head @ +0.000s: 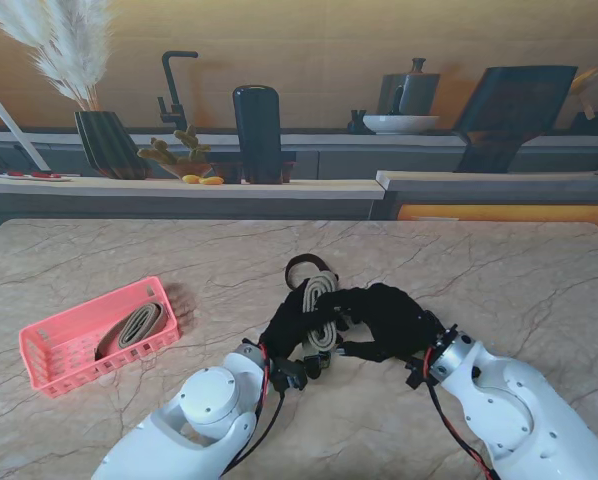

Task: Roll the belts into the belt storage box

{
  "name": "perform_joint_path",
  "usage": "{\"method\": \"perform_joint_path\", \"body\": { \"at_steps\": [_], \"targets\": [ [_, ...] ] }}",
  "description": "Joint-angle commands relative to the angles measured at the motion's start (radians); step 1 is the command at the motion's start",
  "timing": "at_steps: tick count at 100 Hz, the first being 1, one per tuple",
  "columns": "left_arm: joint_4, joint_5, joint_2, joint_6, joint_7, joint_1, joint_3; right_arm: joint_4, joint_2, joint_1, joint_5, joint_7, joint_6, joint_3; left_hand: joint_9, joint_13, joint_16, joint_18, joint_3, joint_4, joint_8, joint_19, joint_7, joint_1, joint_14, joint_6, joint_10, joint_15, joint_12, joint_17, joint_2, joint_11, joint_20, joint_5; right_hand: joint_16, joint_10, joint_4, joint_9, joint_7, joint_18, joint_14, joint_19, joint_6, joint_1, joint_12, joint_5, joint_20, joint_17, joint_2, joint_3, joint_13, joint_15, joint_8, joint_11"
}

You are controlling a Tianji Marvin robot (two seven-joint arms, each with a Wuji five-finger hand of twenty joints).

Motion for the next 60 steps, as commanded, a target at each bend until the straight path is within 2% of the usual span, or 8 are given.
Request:
{"method": "perform_joint_path", "body": {
  "at_steps": [1,5,16,27,35,44,53,60],
  "targets": [
    [0.008,0.004,0.014,-0.005,-0.032,-0.004,0.004,-0.023,-0.001,-0.004,-0.005,-0.01,-0.011,0.017,0.077,0.079,0.008,0.001,0.081,0.062,0.007,0.161,0.025,0.125,-0.043,-0.057,-0.045,0.074,0.038,0.082,0.138,-0.017,0.009,0.043,0.018,-0.034,0.043,-0.025,0.017,-0.024,-0.028,-0.023,-0.044,-0.042,0.013,0.015,0.031,-0.01,0.021,-0.007,-0.011,0.019,0.019,0.002],
    [0.011,0.011,0.018,-0.008,-0.05,-0.008,0.007,-0.026,-0.002,-0.005,-0.01,-0.017,-0.013,0.029,0.086,0.085,0.03,0.01,0.078,0.062,0.008,0.21,0.023,0.13,-0.043,-0.058,-0.051,0.113,0.06,0.098,0.134,-0.022,0.024,0.044,0.019,-0.035,0.043,-0.028,0.022,-0.024,-0.028,-0.024,-0.057,-0.045,0.016,0.016,0.032,-0.01,0.022,-0.008,-0.015,0.019,0.028,0.003],
    [0.023,0.024,0.032,-0.021,-0.104,-0.021,0.013,-0.028,-0.003,-0.002,-0.04,-0.042,-0.015,0.055,0.1,0.113,0.107,-0.002,0.055,0.063,0.005,0.314,0.013,0.135,-0.058,-0.07,-0.062,0.196,0.109,0.144,0.124,-0.04,0.106,0.045,0.009,-0.038,0.04,-0.052,0.043,-0.027,-0.025,-0.033,-0.11,-0.05,0.028,0.004,0.036,-0.024,0.019,-0.006,-0.061,-0.011,0.057,0.005],
    [0.03,0.026,0.042,-0.039,-0.147,-0.028,0.018,-0.026,0.001,0.004,-0.07,-0.04,-0.008,0.077,0.113,0.14,0.151,-0.011,0.002,0.061,0.004,0.331,0.002,0.138,-0.064,-0.08,-0.064,0.211,0.121,0.174,0.134,-0.062,0.163,0.047,-0.008,-0.042,0.037,-0.083,0.039,-0.028,-0.024,-0.048,-0.148,-0.052,0.027,-0.023,0.034,-0.038,0.008,-0.003,-0.103,-0.048,0.064,-0.013],
    [0.029,0.037,0.045,-0.054,-0.148,-0.027,0.022,-0.025,0.006,0.008,-0.053,0.005,0.005,0.088,0.135,0.164,0.151,-0.018,-0.009,0.063,0.003,0.334,-0.001,0.113,-0.072,-0.087,-0.06,0.215,0.119,0.193,0.108,-0.072,0.169,0.057,-0.015,-0.039,0.036,-0.089,0.034,-0.028,-0.021,-0.052,-0.147,-0.042,0.024,-0.05,0.035,-0.037,-0.002,0.005,-0.099,-0.059,0.064,-0.026],
    [0.027,0.068,0.044,-0.07,-0.128,-0.026,0.028,-0.023,0.01,0.013,0.001,0.067,0.034,0.091,0.167,0.199,0.141,-0.027,-0.003,0.062,0.001,0.34,-0.006,0.059,-0.084,-0.08,-0.06,0.22,0.111,0.228,0.032,-0.079,0.163,0.059,-0.023,-0.019,0.033,-0.09,0.033,-0.029,-0.017,-0.053,-0.108,-0.021,0.019,-0.065,0.035,-0.025,-0.009,0.014,-0.091,-0.07,0.064,-0.038],
    [0.026,0.118,0.04,-0.08,-0.083,-0.025,0.037,-0.018,0.012,0.016,0.061,0.116,0.065,0.089,0.193,0.231,0.114,-0.03,0.034,0.044,-0.033,0.344,-0.029,0.015,-0.087,-0.08,-0.06,0.218,0.063,0.264,-0.014,-0.064,0.133,0.027,-0.041,-0.001,0.027,-0.073,0.031,-0.03,-0.008,-0.047,-0.07,-0.011,0.016,-0.061,0.036,-0.001,-0.014,0.021,-0.065,-0.091,0.062,-0.035],
    [0.027,0.16,0.038,-0.087,-0.057,-0.026,0.046,-0.014,0.012,0.017,0.11,0.146,0.087,0.085,0.198,0.245,0.093,-0.023,0.051,0.037,-0.095,0.345,-0.058,-0.002,-0.084,-0.095,-0.061,0.215,0.016,0.277,-0.028,-0.048,0.102,-0.018,-0.051,-0.007,0.024,-0.053,0.027,-0.029,-0.004,-0.042,-0.057,0.01,0.011,-0.054,0.036,0.008,-0.016,0.027,-0.044,-0.103,0.06,-0.029]
  ]
}}
